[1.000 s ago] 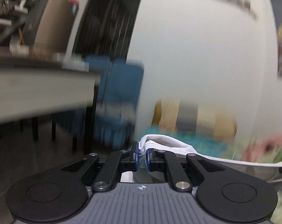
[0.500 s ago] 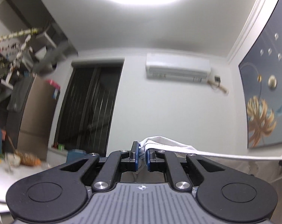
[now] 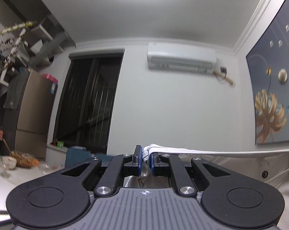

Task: Fold clothes
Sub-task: 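Raise the T-shirt high with both grippers to shake it out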

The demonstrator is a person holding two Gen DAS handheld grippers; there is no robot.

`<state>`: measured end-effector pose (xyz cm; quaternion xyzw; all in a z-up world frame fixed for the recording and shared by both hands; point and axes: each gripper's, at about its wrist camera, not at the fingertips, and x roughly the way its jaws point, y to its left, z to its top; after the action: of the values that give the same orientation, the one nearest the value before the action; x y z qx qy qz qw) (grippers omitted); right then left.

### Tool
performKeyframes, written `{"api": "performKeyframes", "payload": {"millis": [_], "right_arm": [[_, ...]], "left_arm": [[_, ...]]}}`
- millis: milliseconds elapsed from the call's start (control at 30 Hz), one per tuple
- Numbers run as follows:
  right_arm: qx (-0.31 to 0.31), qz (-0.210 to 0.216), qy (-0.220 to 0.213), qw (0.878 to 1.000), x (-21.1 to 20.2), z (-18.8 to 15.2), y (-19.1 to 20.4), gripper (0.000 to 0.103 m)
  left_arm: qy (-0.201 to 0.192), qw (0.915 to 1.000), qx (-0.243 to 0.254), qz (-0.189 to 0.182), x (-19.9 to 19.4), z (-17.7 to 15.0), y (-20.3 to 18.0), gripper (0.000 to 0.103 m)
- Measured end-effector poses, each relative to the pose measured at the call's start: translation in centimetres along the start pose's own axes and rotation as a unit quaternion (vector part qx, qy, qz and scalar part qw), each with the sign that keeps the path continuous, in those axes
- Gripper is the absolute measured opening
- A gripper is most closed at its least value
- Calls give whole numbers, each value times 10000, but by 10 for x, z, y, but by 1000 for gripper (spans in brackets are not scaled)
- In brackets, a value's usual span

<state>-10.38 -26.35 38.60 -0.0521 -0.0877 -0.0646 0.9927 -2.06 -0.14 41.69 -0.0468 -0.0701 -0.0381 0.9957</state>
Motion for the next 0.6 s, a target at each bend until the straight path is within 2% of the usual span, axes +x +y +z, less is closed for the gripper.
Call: {"api": "performKeyframes", "payload": {"millis": [67,200,367,467,600], "right_arm": [[2,-49,317,9995,42,-38,2,16],[84,-152,995,9949,137,-129,8,16],[160,-369,1740,9839,264,-275,24,16],[61,-494,2176,9748,334,-380,35,16],[65,-421,2888,9564,402,-513,45,16]], "left_arm": [[253,9997,24,34,45,-36,1,10],[871,9960,115,146,155,-136,7,12],[1733,9844,196,237,295,-308,8,15],[2256,9729,414,302,365,-426,4,16],[3064,9494,595,346,433,-568,7,16]]}}
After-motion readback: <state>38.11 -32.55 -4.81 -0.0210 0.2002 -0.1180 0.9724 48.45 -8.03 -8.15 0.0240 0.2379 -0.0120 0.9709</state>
